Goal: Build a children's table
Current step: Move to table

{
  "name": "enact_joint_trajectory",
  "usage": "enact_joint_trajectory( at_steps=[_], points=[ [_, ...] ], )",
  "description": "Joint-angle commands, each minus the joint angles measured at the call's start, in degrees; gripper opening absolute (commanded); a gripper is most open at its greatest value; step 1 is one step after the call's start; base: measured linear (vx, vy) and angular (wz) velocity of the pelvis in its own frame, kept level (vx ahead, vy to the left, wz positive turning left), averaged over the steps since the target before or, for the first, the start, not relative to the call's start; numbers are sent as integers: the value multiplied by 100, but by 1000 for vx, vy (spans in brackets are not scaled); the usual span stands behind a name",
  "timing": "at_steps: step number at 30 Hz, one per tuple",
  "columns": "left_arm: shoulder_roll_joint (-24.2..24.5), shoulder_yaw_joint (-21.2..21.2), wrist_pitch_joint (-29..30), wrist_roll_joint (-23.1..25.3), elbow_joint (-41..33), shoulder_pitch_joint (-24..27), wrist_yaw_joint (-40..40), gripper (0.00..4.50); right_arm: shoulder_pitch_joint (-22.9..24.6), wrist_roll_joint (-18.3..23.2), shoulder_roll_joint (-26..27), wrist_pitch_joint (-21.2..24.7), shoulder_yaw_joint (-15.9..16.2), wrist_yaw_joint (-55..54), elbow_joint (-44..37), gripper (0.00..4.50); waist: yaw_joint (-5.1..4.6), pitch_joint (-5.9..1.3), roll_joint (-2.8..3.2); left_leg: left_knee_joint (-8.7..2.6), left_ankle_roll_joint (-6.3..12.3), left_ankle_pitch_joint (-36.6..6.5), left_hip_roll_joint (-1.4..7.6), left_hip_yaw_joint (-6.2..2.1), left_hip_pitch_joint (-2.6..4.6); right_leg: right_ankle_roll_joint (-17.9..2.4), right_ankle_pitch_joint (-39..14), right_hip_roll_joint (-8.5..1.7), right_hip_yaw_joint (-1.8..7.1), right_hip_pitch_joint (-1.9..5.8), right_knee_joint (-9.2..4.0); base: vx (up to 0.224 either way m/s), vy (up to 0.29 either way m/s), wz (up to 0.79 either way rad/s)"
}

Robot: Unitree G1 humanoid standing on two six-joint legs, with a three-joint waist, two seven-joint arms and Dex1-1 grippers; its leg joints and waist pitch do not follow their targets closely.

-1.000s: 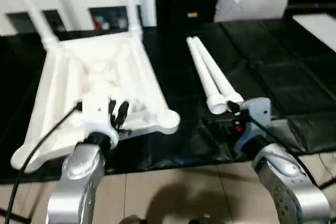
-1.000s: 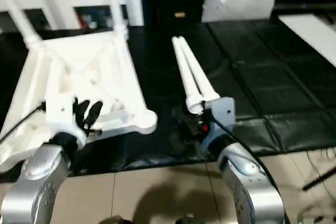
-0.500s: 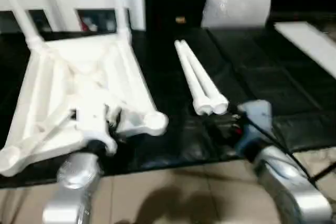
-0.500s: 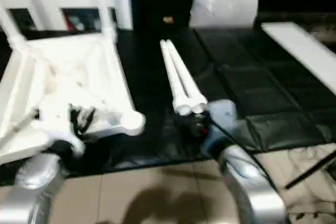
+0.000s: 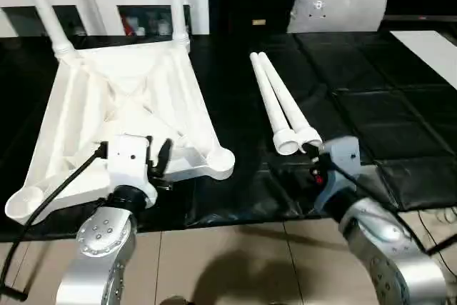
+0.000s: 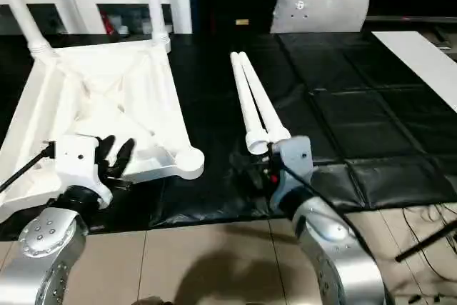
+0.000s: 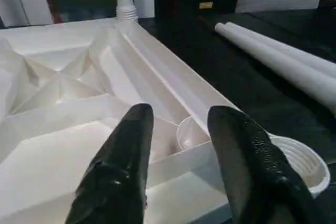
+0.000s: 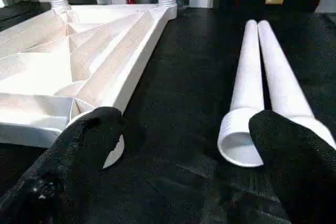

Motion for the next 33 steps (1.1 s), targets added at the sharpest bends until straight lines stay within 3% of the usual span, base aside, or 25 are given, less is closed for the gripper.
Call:
enact_joint_trajectory(
  at_steps=[1,3,4,5,6,7,8,10,11,12,13,14,15,17,18,19,20,22,23,24,25,26,27,30,33],
  points=[
    [28,-50,-3,12,-16,51,-14,234,-178,-4,-25,-3,-92,-63,89,450,37,-83,15,-449,196,-2956,194,-342,-180,-163,-4509,-951,98,390,-804,0,0,0],
    [27,-59,-23,10,-15,59,-16,250,-202,6,3,-2,-116,-106,112,450,-40,-58,-64,-167,360,-2544,138,-300,-249,-86,-5306,-1167,-4,493,-989,15,17,24],
    [20,-61,-23,9,-11,50,-16,261,-217,-5,-4,-26,-105,-101,107,450,-75,23,2,15,322,-2366,211,-297,-63,-208,-5435,-1225,-221,470,-1163,29,35,48],
    [12,-63,-23,0,-5,42,-20,268,-220,0,4,-18,-111,-121,99,450,-182,-5,133,-89,66,-2632,324,-275,293,-242,-4982,-892,-148,210,-1099,9,58,61],
    [9,-66,-20,-9,5,32,-29,268,-223,2,8,1,-114,-141,91,450,-337,53,188,-438,-352,-4248,565,-532,481,-220,-3628,-476,-304,126,-745,29,54,13],
    [19,-77,-12,-24,16,20,-48,289,-222,1,4,13,-114,-151,83,450,-365,-15,241,-817,-400,-4857,820,-791,528,-273,-1817,-338,-145,205,-139,29,54,13],
    [32,-86,-9,-38,27,9,-72,289,-219,-4,-3,19,-114,-156,77,450,-365,-15,241,-817,-400,-4857,820,-791,528,-273,-1817,-338,-145,205,-139,105,49,3],
    [53,-114,1,-57,51,-15,-117,304,-208,-28,-36,-8,-110,-150,65,450,-446,-67,194,-819,321,-4047,814,-876,741,-133,-343,-391,48,-99,119,109,7,10],
    [63,-137,3,-64,66,-27,-141,310,-200,-39,-58,-23,-103,-147,61,450,-466,-33,76,-709,623,-3597,535,-639,581,-166,-274,-526,160,-2,-187,103,-45,11],
    [63,-137,3,-64,66,-27,-141,318,-200,-39,-58,-23,-103,-147,61,450,-316,-110,-67,-249,808,-2341,42,-176,51,-552,-530,-858,559,532,-613,108,-57,2],
    [68,-154,16,-62,80,-42,-148,328,-206,-38,-63,-21,-106,-148,68,450,-150,-201,-175,323,1007,-855,-37,-152,-358,-682,-1310,-1216,860,968,-830,108,-57,2],
    [71,-171,20,-59,85,-48,-156,337,-208,-37,-67,-18,-104,-153,67,450,-72,-235,-141,453,999,-481,14,-193,-467,-804,-1400,-1313,923,1032,-844,114,-32,-3],
    [66,-188,19,-61,83,-43,-160,343,-197,-50,-88,-15,-78,-142,45,450,-56,-253,-116,380,972,12,39,-218,-586,-1013,-971,-1063,742,1012,-732,126,-16,0],
    [67,-199,17,-67,81,-38,-163,357,-188,-59,-104,-14,-57,-136,27,450,-96,-281,116,-102,1026,630,147,-164,-324,-1029,-507,-532,237,811,-591,139,5,-2],
    [56,-219,13,-70,89,-45,-162,369,-184,-90,-144,31,-29,-138,19,450,-293,-245,235,-327,1490,517,445,-497,90,-648,-566,-153,-25,498,-262,196,34,3],
    [44,-254,8,-68,106,-59,-164,380,-186,-142,-206,71,17,-147,44,450,-477,-425,363,-265,2396,731,884,-987,986,-356,-847,-188,-19,-281,318,196,34,3],
    [49,-260,8,-66,105,-61,-170,386,-190,-139,-208,79,17,-158,49,450,-559,-476,307,-246,2870,1294,1018,-1165,1048,-28,-890,-236,36,-423,506,177,-5,9],
    [50,-271,13,-58,105,-67,-176,394,-218,-166,-233,135,27,-186,55,450,-495,-380,224,-253,3243,2002,1006,-996,801,613,-503,-393,190,-613,718,95,-14,3],
    [57,-291,34,-54,102,-73,-182,405,-275,-185,-272,262,45,-207,74,450,-457,-301,165,-375,3027,1398,755,-624,527,624,-87,-357,172,-533,620,52,-28,1],
    [69,-305,48,-55,101,-73,-191,405,-314,-196,-298,344,60,-211,90,450,-418,-224,-59,-367,2360,-174,325,-271,243,284,285,-448,334,-239,-19,42,-96,2],
    [78,-313,56,-57,99,-72,-197,427,-338,-199,-313,393,69,-213,101,450,-265,-294,-448,188,1606,-1266,-319,29,-79,377,-966,-743,822,235,-612,42,-96,2],
    [103,-335,69,-48,99,-83,-216,430,-387,-256,-354,524,91,-262,123,450,-185,-327,-290,505,1360,-1045,-294,-93,-219,82,-1506,-1163,1089,501,-628,30,-123,-9],
    [148,-366,109,-39,91,-94,-259,433,-456,-299,-371,666,101,-320,165,450,-140,-215,-298,590,846,-503,-167,-229,-273,-103,-2609,-1168,994,404,-698,17,-86,-18],
    [374,-491,252,-79,39,-141,-529,443,-831,-471,-432,1047,118,-522,442,450,-186,-183,-14,-203,259,-69,198,-305,-132,-536,-1905,-677,527,177,-497,6,-29,-6],
    [634,-594,395,-213,60,-273,-920,443,-1412,-418,-405,1319,73,-523,936,450,-270,-285,82,-223,115,-143,339,-322,14,-904,-25,-529,483,75,-241,0,0,0]
  ],
)
